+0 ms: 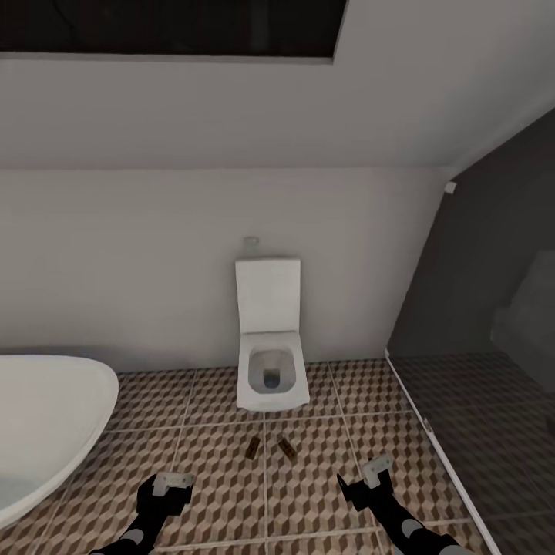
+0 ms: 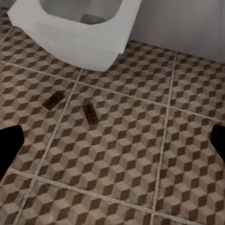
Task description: Take the four mousetraps from the cabinet in the bathroom and place them on the bathroom floor. Make sure all four end up on the same floor surface, and ensure that at least two of them are either under or directly next to the same bathroom sink.
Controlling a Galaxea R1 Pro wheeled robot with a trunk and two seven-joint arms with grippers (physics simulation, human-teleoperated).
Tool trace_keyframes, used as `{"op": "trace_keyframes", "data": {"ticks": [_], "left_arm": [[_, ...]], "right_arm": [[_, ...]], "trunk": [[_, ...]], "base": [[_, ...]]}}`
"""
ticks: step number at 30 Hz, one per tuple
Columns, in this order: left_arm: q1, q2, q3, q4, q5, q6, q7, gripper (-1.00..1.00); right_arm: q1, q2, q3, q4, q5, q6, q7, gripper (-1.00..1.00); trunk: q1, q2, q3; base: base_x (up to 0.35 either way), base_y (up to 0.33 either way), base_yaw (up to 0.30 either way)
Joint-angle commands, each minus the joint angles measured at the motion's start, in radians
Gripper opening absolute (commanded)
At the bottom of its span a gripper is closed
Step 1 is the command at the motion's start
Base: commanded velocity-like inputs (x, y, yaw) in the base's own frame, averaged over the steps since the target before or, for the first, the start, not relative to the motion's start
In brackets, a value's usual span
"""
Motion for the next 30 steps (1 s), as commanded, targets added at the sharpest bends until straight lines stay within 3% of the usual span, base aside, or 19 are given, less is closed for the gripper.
{"op": "trace_keyframes", "data": {"ticks": [1, 11, 22, 26, 30], "left_arm": [[-0.001, -0.001, -0.007, 0.001, -0.001, -0.002, 0.005, 1.00], [0.004, -0.015, -0.007, 0.001, -0.003, -0.002, 0.004, 1.00], [0.070, -0.010, -0.004, 0.012, -0.001, -0.002, 0.010, 1.00], [0.090, 0.007, -0.003, 0.015, 0.000, -0.002, 0.013, 1.00], [0.108, 0.049, -0.003, 0.016, 0.000, -0.002, 0.015, 1.00]], "right_arm": [[-0.001, 0.000, 0.003, 0.000, -0.011, -0.002, 0.008, 1.00], [0.002, -0.001, 0.003, 0.000, -0.011, 0.001, 0.008, 1.00], [0.002, 0.002, 0.003, 0.000, -0.011, 0.009, 0.004, 1.00], [0.005, 0.002, 0.003, 0.001, -0.011, 0.037, -0.009, 1.00], [0.040, -0.007, 0.002, 0.001, -0.011, 0.074, -0.034, 1.00]], "trunk": [[0.001, -0.002, 0.000], [0.001, -0.002, 0.013], [0.001, -0.002, 0.015], [0.001, -0.002, 0.015], [0.001, -0.002, 0.015]], "base": [[0.000, 0.000, 0.000], [0.000, 0.000, 0.000], [0.000, 0.000, 0.000], [0.000, 0.000, 0.000], [0.000, 0.000, 0.000]]}}
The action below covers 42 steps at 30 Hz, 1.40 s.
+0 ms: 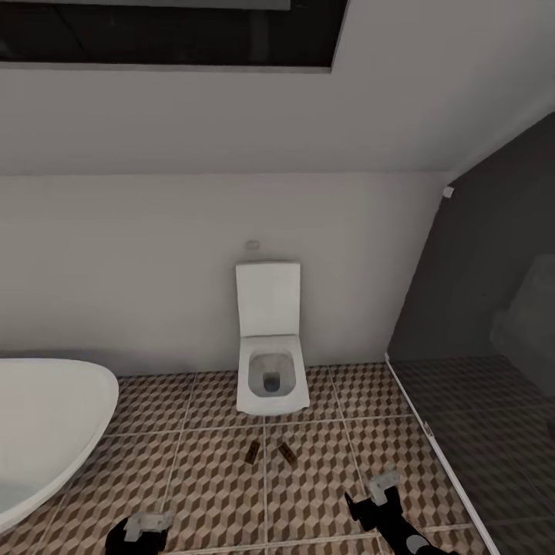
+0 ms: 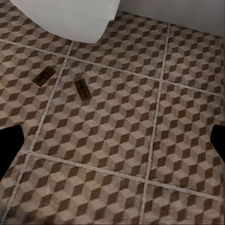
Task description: Take the four mousetraps from the cabinet in the bathroom and place them on the bathroom floor. Make sure all four end up on the same floor surface, and ensure that at least two of them are either under or directly next to the same bathroom sink.
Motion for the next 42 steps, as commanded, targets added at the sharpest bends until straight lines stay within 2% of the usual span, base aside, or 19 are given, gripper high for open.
{"op": "trace_keyframes", "data": {"ticks": [1, 7, 10, 20, 24, 27, 28, 34, 35, 38, 42], "left_arm": [[0.006, 0.018, -0.007, 0.001, -0.003, -0.002, 0.006, 1.00], [0.031, 0.051, -0.007, 0.001, -0.001, -0.002, 0.007, 1.00], [0.048, 0.055, -0.007, 0.001, 0.000, -0.001, 0.008, 1.00], [0.106, 0.065, -0.006, 0.002, 0.001, 0.008, 0.011, 1.00], [0.119, 0.063, -0.005, 0.002, 0.001, 0.015, 0.011, 1.00], [0.127, 0.055, -0.005, 0.002, 0.002, 0.032, 0.011, 1.00], [0.130, 0.051, -0.004, 0.002, 0.003, 0.050, 0.011, 1.00], [0.135, 0.045, -0.003, 0.001, 0.010, 0.123, 0.011, 1.00], [0.135, 0.044, -0.003, 0.000, 0.019, 0.141, 0.011, 1.00], [0.136, 0.042, -0.003, 0.000, 0.036, 0.158, 0.011, 1.00], [0.136, 0.033, -0.002, 0.000, 0.056, 0.170, 0.011, 1.00]], "right_arm": [[0.018, -0.011, 0.007, 0.000, -0.011, 0.004, -0.004, 1.00], [0.074, -0.057, 0.006, 0.000, -0.011, 0.010, -0.014, 1.00], [0.099, -0.068, 0.006, 0.000, -0.011, 0.010, -0.017, 1.00], [0.184, -0.076, 0.006, 0.001, -0.014, 0.019, -0.020, 1.00], [0.218, -0.075, 0.005, 0.000, -0.034, 0.022, -0.021, 1.00], [0.242, -0.073, 0.004, 0.001, -0.081, 0.027, -0.022, 1.00], [0.256, -0.071, 0.004, 0.001, -0.129, 0.032, -0.023, 1.00], [0.297, -0.069, 0.004, 0.001, -0.309, 0.051, -0.033, 1.00], [0.311, -0.068, 0.004, 0.001, -0.359, 0.058, -0.035, 1.00], [0.329, -0.067, 0.004, 0.001, -0.407, 0.067, -0.037, 1.00], [0.347, -0.064, 0.005, 0.001, -0.438, 0.074, -0.038, 1.00]], "trunk": [[0.001, -0.002, -0.002], [0.001, -0.002, -0.002], [0.001, -0.002, -0.002], [0.001, -0.002, -0.002], [0.001, -0.002, -0.002], [0.001, -0.002, -0.002], [0.001, -0.002, -0.002], [0.001, -0.002, -0.002], [0.001, -0.002, -0.002], [0.001, -0.002, -0.002], [0.001, -0.002, -0.002]], "base": [[0.000, 0.000, 0.000], [0.000, 0.000, 0.000], [0.000, 0.000, 0.000], [0.000, 0.000, 0.000], [0.000, 0.000, 0.000], [0.000, 0.000, 0.000], [0.000, 0.000, 0.000], [0.000, 0.000, 0.000], [0.000, 0.000, 0.000], [0.000, 0.000, 0.000], [0.000, 0.000, 0.000]]}}
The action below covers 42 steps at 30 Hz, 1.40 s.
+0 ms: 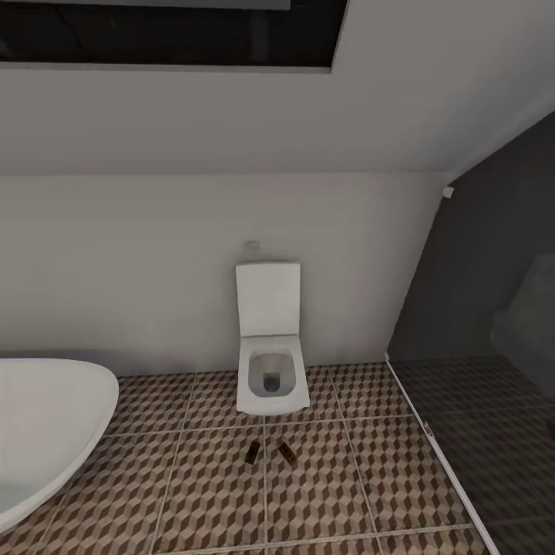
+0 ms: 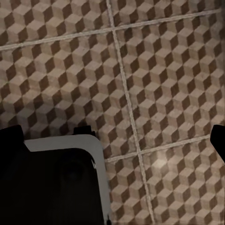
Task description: Take the four mousetraps from the cabinet in the bathroom and place them on the bathroom floor. Make sure all four end up on the same floor surface, and ensure that at least two of them are either under or directly next to the same bathroom sink.
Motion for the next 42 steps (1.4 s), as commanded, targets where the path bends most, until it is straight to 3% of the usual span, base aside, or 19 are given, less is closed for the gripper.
{"op": "trace_keyframes", "data": {"ticks": [1, 6, 11, 16, 27, 34, 36, 42], "left_arm": [[0.000, -0.004, -0.006, 0.001, 0.003, 0.000, 0.005, 1.00], [0.000, -0.016, -0.006, 0.002, 0.013, 0.049, 0.009, 1.00], [0.002, -0.019, -0.006, 0.002, 0.016, 0.162, 0.010, 1.00], [0.003, -0.022, -0.006, 0.001, 0.017, 0.259, 0.009, 1.00], [0.006, -0.041, -0.006, 0.002, 0.017, 0.302, 0.010, 1.00], [0.017, -0.055, -0.006, 0.002, 0.017, 0.401, 0.009, 1.00], [0.019, -0.062, -0.006, 0.002, 0.017, 0.450, 0.008, 1.00], [0.021, -0.079, -0.006, 0.002, 0.017, 0.510, 0.006, 1.00]], "right_arm": [[0.003, 0.001, 0.009, -0.001, -0.014, 0.001, -0.001, 1.00], [0.012, 0.019, 0.009, -0.002, -0.027, 0.078, -0.004, 1.00], [0.014, 0.047, 0.009, -0.003, -0.030, 0.190, -0.005, 1.00], [0.015, 0.065, 0.009, -0.004, -0.032, 0.249, -0.005, 1.00], [0.015, 0.072, 0.009, -0.005, -0.032, 0.275, -0.005, 1.00], [0.015, 0.073, 0.009, -0.006, -0.032, 0.287, -0.004, 1.00], [0.015, 0.074, 0.009, -0.006, -0.033, 0.315, -0.002, 1.00], [0.015, 0.072, 0.008, -0.008, -0.034, 0.416, 0.003, 1.00]], "trunk": [[0.001, -0.002, -0.002], [0.001, -0.002, -0.002], [0.001, -0.002, -0.002], [0.001, -0.002, -0.002], [0.001, -0.002, -0.002], [0.001, -0.002, -0.002], [0.001, -0.002, -0.002], [0.001, -0.002, -0.002]], "base": [[0.000, 0.000, 0.000], [0.000, 0.000, 0.000], [0.000, 0.000, 0.000], [0.000, 0.000, 0.000], [0.000, 0.000, 0.000], [0.000, 0.000, 0.000], [0.000, 0.000, 0.000], [0.000, 0.000, 0.000]]}}
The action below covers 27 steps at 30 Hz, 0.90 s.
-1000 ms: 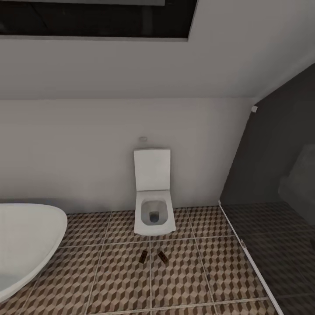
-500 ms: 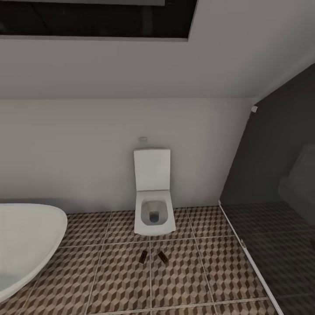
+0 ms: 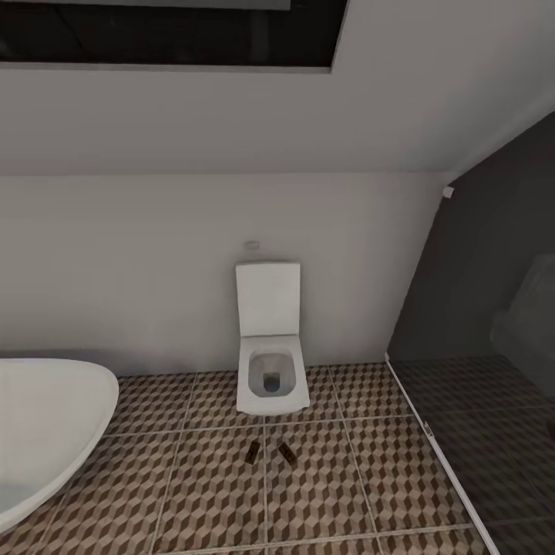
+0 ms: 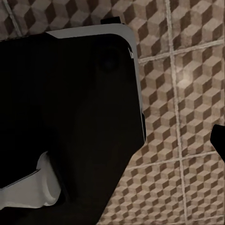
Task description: Take the four mousetraps from the cabinet in the bathroom and place them on the bathroom floor. Make sure all four end up on the same floor surface, and ensure that at least two of them are either under or directly next to the same bathroom sink.
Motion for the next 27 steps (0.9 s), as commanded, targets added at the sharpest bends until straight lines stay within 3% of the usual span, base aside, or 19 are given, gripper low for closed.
{"op": "trace_keyframes", "data": {"ticks": [1, 19, 27], "left_arm": [[-0.001, -0.001, -0.009, -0.001, 0.010, 0.007, 0.003, 1.00], [0.000, 0.000, -0.010, -0.001, 0.008, 0.002, -0.001, 1.00], [0.000, 0.000, -0.011, -0.002, 0.008, -0.002, -0.002, 1.00]], "right_arm": [[0.000, -0.002, 0.008, -0.002, -0.009, 0.009, 0.000, 1.00], [0.000, -0.012, 0.012, -0.001, -0.005, 0.019, -0.004, 1.00], [0.000, -0.002, 0.011, -0.002, -0.008, 0.004, -0.003, 1.00]], "trunk": [[0.000, -0.002, -0.002], [0.000, -0.002, -0.002], [0.000, -0.002, -0.002]], "base": [[0.000, 0.000, 0.000], [0.000, 0.000, 0.000], [0.000, 0.000, 0.000]]}}
